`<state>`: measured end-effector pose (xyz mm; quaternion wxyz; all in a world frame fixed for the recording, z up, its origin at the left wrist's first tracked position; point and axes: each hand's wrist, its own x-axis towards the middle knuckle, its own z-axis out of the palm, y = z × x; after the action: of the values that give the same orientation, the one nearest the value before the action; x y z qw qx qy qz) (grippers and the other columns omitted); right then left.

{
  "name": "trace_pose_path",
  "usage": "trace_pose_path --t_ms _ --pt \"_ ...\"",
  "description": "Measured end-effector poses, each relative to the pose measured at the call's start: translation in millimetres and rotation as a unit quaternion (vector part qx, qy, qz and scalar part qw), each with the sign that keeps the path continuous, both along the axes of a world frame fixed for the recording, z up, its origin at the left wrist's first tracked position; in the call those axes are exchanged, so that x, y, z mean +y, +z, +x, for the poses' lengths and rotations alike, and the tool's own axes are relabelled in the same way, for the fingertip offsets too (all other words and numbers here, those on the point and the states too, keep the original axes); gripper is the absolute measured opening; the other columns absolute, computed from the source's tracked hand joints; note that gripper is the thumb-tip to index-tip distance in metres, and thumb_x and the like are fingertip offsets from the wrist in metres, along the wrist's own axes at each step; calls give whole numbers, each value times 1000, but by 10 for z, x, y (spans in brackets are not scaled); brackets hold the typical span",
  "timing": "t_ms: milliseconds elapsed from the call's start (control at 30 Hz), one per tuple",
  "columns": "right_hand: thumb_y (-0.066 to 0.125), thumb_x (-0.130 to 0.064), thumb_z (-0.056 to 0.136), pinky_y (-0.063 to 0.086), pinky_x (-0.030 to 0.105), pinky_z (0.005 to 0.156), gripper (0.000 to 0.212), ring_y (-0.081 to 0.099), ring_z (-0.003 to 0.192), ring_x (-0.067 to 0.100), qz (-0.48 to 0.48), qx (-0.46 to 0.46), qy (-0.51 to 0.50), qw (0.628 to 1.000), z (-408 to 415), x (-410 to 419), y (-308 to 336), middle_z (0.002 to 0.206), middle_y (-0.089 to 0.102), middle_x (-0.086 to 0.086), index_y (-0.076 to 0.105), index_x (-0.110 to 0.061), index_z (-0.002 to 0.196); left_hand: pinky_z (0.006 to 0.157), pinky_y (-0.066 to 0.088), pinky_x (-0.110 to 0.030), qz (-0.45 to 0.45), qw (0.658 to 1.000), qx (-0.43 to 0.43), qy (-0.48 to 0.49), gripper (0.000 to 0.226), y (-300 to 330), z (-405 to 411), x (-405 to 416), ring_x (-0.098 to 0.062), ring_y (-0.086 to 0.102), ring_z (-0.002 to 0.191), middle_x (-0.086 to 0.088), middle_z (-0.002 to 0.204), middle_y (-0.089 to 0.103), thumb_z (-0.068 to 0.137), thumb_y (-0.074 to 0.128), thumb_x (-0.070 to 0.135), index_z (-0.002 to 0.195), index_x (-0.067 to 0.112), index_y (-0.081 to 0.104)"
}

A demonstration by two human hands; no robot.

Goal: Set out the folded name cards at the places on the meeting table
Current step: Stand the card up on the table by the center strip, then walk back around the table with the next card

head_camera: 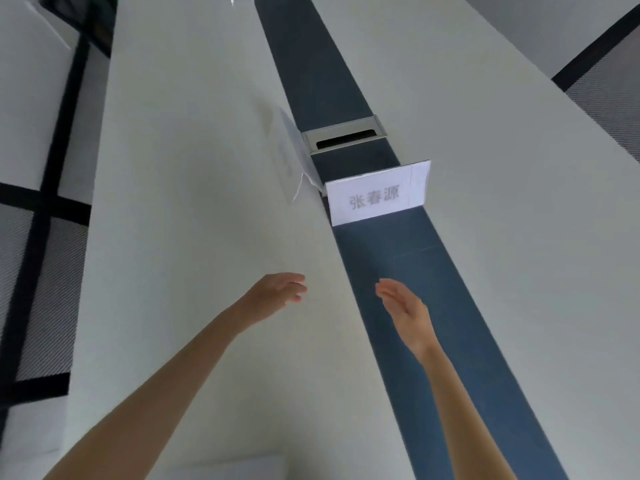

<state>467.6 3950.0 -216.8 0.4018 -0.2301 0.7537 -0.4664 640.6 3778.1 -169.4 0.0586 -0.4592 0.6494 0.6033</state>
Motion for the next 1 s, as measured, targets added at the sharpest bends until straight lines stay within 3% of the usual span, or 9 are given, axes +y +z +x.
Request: trace_pose_path --t_ms 67,167,333,500,600,667,733,800,1000 --pt "47 -2 89 43 5 88 27 58 98 -9 6 -19 48 999 456 233 37 112 63 -2 61 -15 109 76 43 -21 -30 999 -1 -19 23 121 472 105 10 63 74 8 98 65 88 51 21 110 21 58" --pt "47 -4 90 45 6 83 30 58 94 -12 6 -53 104 993 1111 602 166 107 64 -7 58 -30 102 78 42 -19 -77 997 -9 16 23 313 1177 328 12 62 76 12 98 64 91 45 16 109 22 59" --pt "43 -13 93 44 4 77 32 59 99 0 18 -57 158 986 1827 1045 294 105 62 -13 49 -44 100 96 42 -27 -182 974 -97 96 28 469 2117 780 -6 61 97 4 106 66 91 46 19 115 16 60" --pt "34 -31 95 44 38 100 25 58 98 15 46 -93 187 977 2191 1223 261 94 60 -8 48 -41 114 93 32 -23 -226 948 -165 153 32 465 2592 1205 -21 54 115 -8 126 60 91 44 19 120 11 57" --pt "29 -41 95 42 48 101 28 56 99 36 30 -91 179 979 2321 1250 317 100 59 22 49 -44 115 94 31 -27 -168 954 -190 162 35 393 2742 1398 -25 48 122 -9 131 55 92 41 27 123 14 53" --pt "30 -40 95 48 39 92 29 51 90 43 26 -72 175 982 2389 1263 372 95 52 32 52 -41 115 93 30 -27 -139 960 -182 158 36 328 2803 1523 -24 45 124 -8 134 53 92 39 30 123 15 53" --pt "33 -34 95 42 16 68 26 45 73 36 27 -42 169 984 2455 1256 437 79 46 24 53 -35 112 96 31 -27 -149 963 -165 150 36 276 2839 1606 -23 46 124 -7 133 54 93 40 28 122 14 54" --pt "35 -27 95 34 11 54 23 40 69 23 18 -23 151 988 2513 1252 455 76 44 14 54 -32 108 97 33 -30 -154 960 -152 176 35 234 2879 1642 -23 49 120 -8 127 57 92 42 29 121 14 55" --pt "36 -25 95 33 12 54 24 39 73 19 24 -17 82 996 2757 1387 462 78 44 17 57 -27 105 94 43 -38 -136 972 -65 178 29 133 3122 1679 -22 55 101 -1 104 62 91 43 31 109 18 62"
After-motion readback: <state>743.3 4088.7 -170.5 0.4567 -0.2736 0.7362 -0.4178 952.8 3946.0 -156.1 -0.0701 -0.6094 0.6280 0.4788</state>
